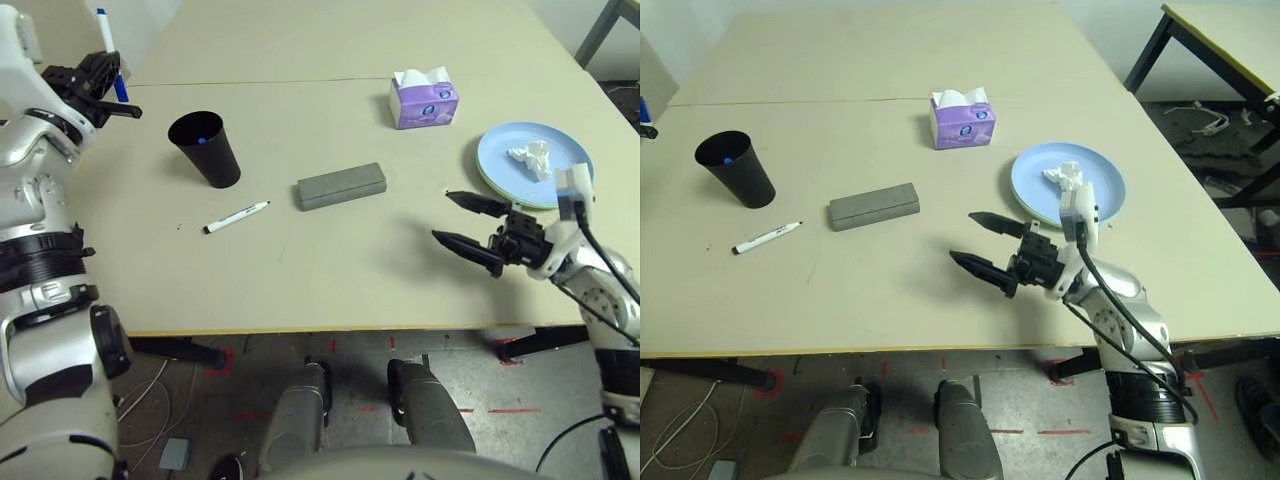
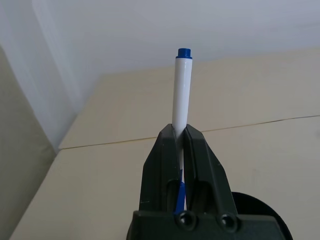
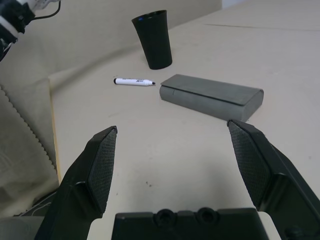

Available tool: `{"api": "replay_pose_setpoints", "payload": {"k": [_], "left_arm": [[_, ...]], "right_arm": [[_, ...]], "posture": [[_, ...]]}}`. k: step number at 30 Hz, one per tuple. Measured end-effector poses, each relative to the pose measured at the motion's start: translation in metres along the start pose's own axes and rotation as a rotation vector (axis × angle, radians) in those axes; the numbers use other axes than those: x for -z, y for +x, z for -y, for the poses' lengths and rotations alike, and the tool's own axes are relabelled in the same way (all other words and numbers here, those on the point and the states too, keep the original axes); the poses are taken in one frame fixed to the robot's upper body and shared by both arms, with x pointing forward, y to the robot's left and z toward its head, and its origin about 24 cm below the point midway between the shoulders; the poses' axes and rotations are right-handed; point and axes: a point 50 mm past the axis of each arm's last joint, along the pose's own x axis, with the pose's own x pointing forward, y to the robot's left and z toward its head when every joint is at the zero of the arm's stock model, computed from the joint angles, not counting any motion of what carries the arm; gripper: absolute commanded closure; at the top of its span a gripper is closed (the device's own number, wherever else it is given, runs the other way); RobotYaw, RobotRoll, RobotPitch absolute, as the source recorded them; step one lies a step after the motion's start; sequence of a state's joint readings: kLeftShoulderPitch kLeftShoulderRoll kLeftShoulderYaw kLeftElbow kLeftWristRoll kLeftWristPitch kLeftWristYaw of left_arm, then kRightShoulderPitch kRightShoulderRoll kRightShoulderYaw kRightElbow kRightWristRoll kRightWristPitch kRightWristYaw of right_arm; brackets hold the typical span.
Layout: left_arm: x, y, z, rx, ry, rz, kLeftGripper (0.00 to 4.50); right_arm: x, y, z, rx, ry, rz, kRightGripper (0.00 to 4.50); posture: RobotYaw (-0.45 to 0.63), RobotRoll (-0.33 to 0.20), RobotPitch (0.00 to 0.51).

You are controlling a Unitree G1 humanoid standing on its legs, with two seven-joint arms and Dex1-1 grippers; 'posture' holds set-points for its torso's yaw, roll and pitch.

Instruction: Organize and tidy the items on the table.

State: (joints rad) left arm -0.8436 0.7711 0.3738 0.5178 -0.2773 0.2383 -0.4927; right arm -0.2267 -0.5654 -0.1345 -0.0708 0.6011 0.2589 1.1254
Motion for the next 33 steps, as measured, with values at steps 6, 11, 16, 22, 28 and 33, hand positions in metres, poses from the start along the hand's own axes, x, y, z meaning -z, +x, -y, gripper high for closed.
{"api": "replay_pose_setpoints", "payload": {"k": [6,11,16,22,28,33], "left_arm": [[0.007,0.009,0.007,0.008,-0.047,0.019,4.47],[0.013,0.018,0.022,0.024,-0.142,0.04,4.47],[0.015,0.021,0.031,0.03,-0.199,0.049,4.47],[0.02,0.021,0.033,0.029,-0.212,0.042,4.47],[0.039,0.016,0.038,0.035,-0.219,-0.009,4.16],[0.031,0.016,0.04,0.042,-0.203,0.022,2.63]], "right_arm": [[0.001,-0.001,-0.002,0.002,0.001,-0.007,0.0],[0.0,-0.002,-0.003,-0.003,-0.009,-0.011,0.0],[-0.003,-0.002,-0.003,-0.007,-0.02,-0.019,0.0],[-0.003,-0.002,-0.004,-0.006,-0.022,-0.022,0.0],[-0.002,-0.004,-0.004,-0.001,-0.018,-0.027,0.0],[-0.002,-0.004,-0.004,-0.002,-0.019,-0.029,0.0]], "posture": [[-0.21,0.0,0.202],[-0.21,0.0,0.205],[-0.21,0.0,0.205],[-0.22,0.0,0.208],[-0.22,0.0,0.211],[-0.22,0.0,0.211]]}}
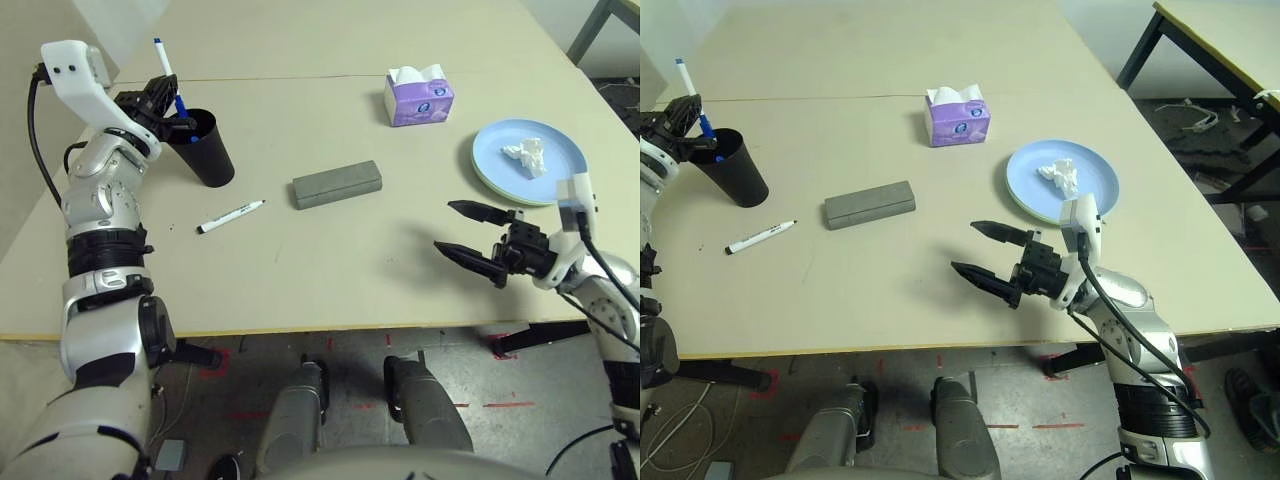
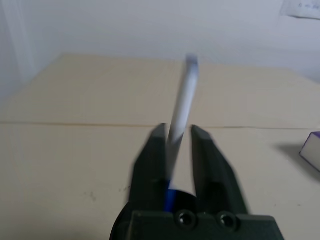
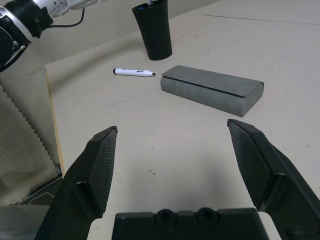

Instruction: Organize and tidy the items on the table.

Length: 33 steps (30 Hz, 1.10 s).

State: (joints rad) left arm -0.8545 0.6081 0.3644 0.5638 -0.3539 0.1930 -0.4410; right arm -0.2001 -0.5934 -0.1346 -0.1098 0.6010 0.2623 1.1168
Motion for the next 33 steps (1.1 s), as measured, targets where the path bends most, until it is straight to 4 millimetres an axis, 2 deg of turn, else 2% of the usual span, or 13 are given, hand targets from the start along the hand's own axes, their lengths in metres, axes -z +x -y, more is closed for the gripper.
{"api": "replay_pose_setpoints", "payload": {"k": [7,8,12,15,18,20,21,23,25,28,33], "left_arm": [[-0.002,0.0,0.001,0.005,0.003,0.001,0.17],[-0.003,0.0,0.001,0.006,0.004,0.0,0.02],[-0.009,0.0,0.003,0.03,0.013,0.026,0.02],[-0.029,0.0,0.016,0.136,0.04,0.111,0.02],[-0.06,-0.005,0.053,0.427,0.177,0.175,0.02],[-0.067,-0.013,0.079,0.622,0.316,0.121,0.02],[-0.062,-0.018,0.091,0.713,0.385,0.052,0.02],[-0.035,-0.032,0.109,0.888,0.46,-0.155,0.02],[-0.004,-0.044,0.114,0.972,0.487,-0.372,0.02],[0.024,-0.059,0.095,0.941,0.542,-0.641,0.02],[0.039,-0.072,0.065,0.805,0.583,-0.848,0.02]], "right_arm": [[0.0,0.0,0.0,0.0,0.001,0.0,0.0],[0.0,0.0,0.0,0.0,0.001,0.0,0.0],[0.0,0.0,0.0,-0.001,0.001,-0.001,0.0],[0.0,0.001,0.0,-0.003,0.002,-0.001,0.0],[-0.001,0.002,0.0,-0.01,-0.003,0.0,0.0],[-0.002,0.003,0.001,-0.016,-0.006,0.0,0.0],[-0.001,0.003,0.001,-0.018,-0.006,0.0,0.0],[-0.001,0.004,0.001,-0.019,-0.007,-0.003,0.0],[-0.001,0.005,0.001,-0.024,-0.005,-0.005,0.0],[0.0,0.005,0.001,-0.026,-0.001,-0.007,0.0],[0.001,0.005,0.001,-0.027,0.001,-0.008,0.0]], "posture": [[-0.22,0.0,0.212],[-0.22,0.0,0.212],[-0.21,0.0,0.21],[-0.21,0.0,0.207],[-0.2,0.0,0.206],[-0.2,0.0,0.206],[-0.2,0.0,0.205],[-0.21,0.0,0.205],[-0.21,0.0,0.204],[-0.21,0.0,0.203],[-0.2,0.0,0.198]]}}
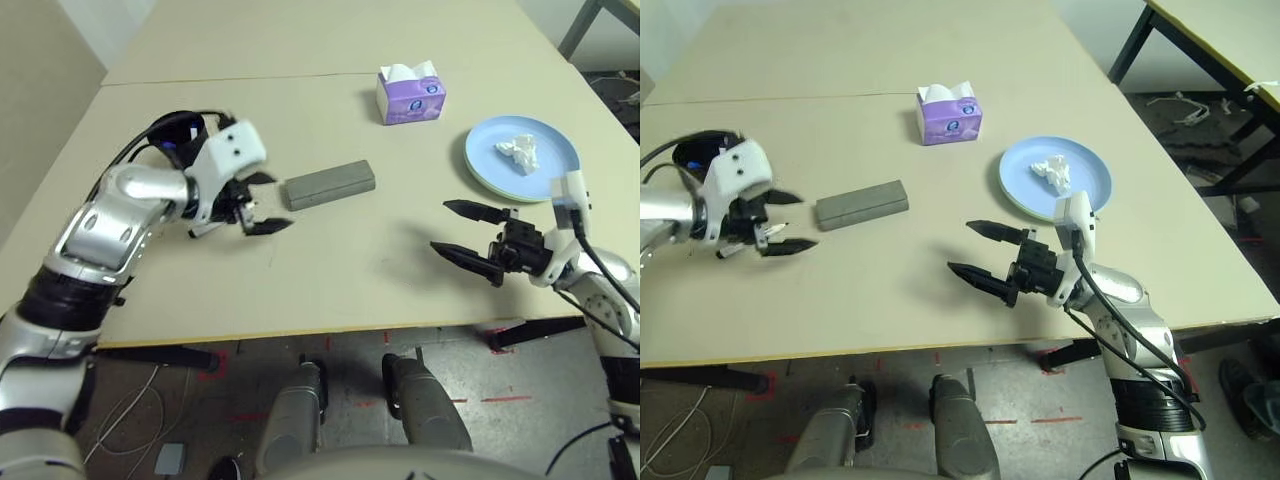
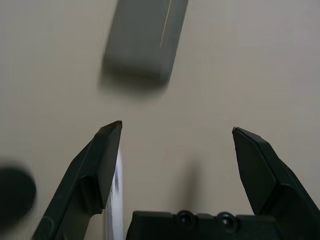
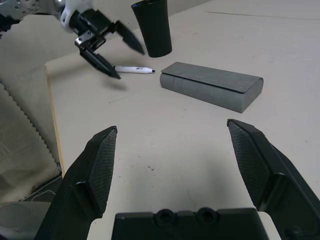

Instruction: Organize and tidy the items on the table.

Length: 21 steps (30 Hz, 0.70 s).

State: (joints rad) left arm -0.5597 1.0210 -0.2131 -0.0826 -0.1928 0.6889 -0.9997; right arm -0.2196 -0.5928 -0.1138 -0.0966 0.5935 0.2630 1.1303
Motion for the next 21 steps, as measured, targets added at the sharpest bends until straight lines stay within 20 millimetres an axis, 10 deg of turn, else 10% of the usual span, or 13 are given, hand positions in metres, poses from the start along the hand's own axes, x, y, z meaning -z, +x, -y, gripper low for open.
{"api": "replay_pose_setpoints", "payload": {"k": [21], "left_arm": [[0.033,0.008,-0.018,-0.2,-0.057,-0.116,0.02]], "right_arm": [[0.003,0.001,-0.004,-0.006,0.009,-0.005,0.0]], "posture": [[-0.22,0.0,0.213]]}}
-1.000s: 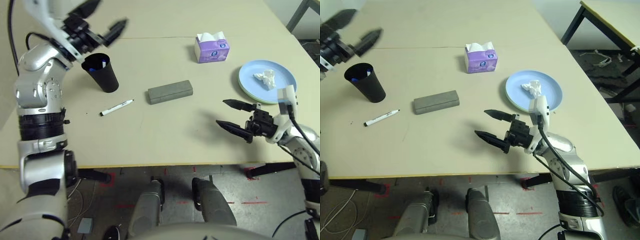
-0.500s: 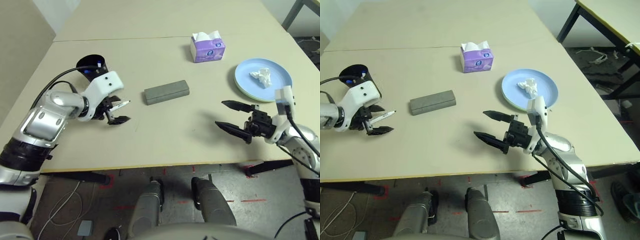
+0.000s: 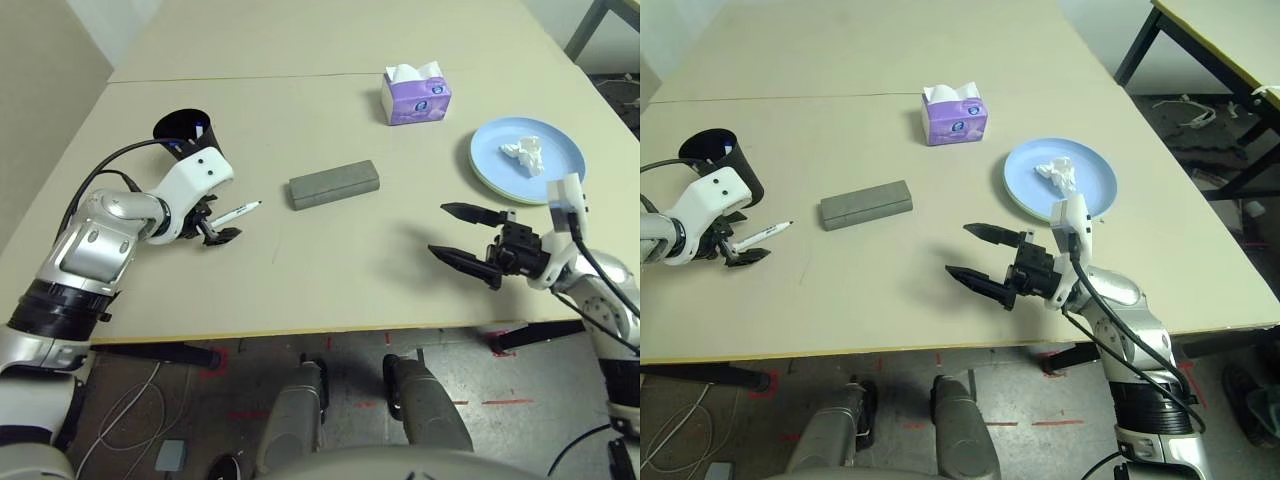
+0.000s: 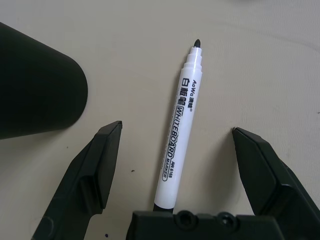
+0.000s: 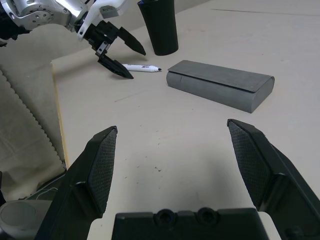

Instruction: Organize and tidy the items on the table.

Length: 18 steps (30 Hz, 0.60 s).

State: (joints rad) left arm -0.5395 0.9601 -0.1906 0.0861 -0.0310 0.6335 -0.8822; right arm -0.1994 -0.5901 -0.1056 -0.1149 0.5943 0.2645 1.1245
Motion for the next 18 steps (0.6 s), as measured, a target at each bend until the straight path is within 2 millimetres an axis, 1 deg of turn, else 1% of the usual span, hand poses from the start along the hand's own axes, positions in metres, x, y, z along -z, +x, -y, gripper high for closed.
{"api": "replay_pose_setpoints", "payload": {"k": [4,7,11,17,18], "left_arm": [[0.0007,0.0014,-0.0006,-0.001,-0.015,0.005,0.02],[0.0009,0.0027,0.0003,0.007,-0.033,0.013,0.63],[0.0017,0.0044,0.0045,0.049,-0.067,0.021,1.96],[0.0015,0.005,0.0087,0.08,-0.074,0.024,4.0],[0.0015,0.0049,0.0086,0.079,-0.074,0.024,4.24]], "right_arm": [[0.0034,-0.0017,-0.0019,0.005,0.016,-0.007,0.0],[0.0033,-0.0015,-0.0021,0.007,0.017,-0.008,0.0],[0.0022,-0.0009,-0.0026,0.005,0.013,-0.007,0.0],[0.0024,-0.0007,-0.0027,0.005,0.016,-0.007,0.0],[0.0024,-0.0007,-0.0027,0.005,0.016,-0.007,0.0]], "posture": [[-0.22,0.0,0.216],[-0.22,0.0,0.215],[-0.22,0.0,0.212],[-0.22,0.0,0.21],[-0.22,0.0,0.21]]}}
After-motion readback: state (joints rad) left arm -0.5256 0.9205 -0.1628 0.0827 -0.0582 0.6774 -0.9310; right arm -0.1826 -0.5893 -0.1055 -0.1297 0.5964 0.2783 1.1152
